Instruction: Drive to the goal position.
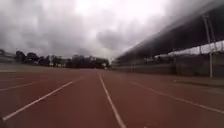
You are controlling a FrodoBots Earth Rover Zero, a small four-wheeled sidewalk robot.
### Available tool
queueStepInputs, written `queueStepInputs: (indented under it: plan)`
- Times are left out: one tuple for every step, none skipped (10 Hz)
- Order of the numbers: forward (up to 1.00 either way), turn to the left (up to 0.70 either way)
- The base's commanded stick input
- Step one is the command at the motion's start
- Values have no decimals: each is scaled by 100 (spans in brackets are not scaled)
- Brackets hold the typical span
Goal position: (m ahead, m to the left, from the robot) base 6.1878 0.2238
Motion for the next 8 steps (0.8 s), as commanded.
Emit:
queueStepInputs:
  plan:
    - [70, 0]
    - [70, 0]
    - [70, 0]
    - [70, 0]
    - [70, 0]
    - [70, 0]
    - [70, 0]
    - [70, 0]
